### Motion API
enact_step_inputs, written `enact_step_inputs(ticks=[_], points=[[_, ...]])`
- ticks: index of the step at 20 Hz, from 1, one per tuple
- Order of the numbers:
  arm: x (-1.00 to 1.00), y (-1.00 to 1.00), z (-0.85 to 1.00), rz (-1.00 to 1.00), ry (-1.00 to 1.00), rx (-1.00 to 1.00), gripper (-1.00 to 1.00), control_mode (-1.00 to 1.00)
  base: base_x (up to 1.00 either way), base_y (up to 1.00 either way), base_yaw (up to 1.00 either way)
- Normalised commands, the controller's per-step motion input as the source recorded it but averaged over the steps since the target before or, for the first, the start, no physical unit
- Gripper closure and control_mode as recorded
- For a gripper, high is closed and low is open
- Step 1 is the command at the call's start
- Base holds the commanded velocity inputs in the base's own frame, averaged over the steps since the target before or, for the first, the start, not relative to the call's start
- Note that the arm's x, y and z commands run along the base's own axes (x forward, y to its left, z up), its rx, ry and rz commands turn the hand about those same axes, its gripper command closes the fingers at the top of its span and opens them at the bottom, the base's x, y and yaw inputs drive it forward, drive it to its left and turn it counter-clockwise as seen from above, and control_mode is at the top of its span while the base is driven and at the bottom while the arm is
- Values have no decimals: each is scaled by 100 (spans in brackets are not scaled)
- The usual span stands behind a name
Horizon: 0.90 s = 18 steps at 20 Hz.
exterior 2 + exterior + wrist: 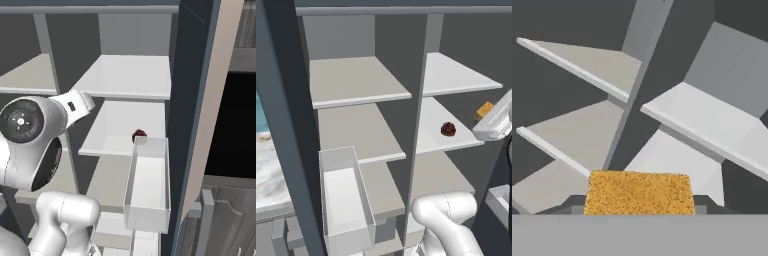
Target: Take the cakes from the fridge and place them on the empty tray on the dining counter.
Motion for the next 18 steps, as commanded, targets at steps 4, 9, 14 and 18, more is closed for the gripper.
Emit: enact_step_inputs(ticks=[4, 9, 14, 18], points=[[-100, 2, 0, -31, -17, 13, 100, -100, 0, 0, 0], [-88, 5, 2, -8, 0, 19, 100, -100, 0, 0, 0], [-19, 8, -6, -2, -1, 3, 100, -100, 0, 0, 0], [5, 4, -5, 0, -3, 0, 100, -100, 0, 0, 0]])
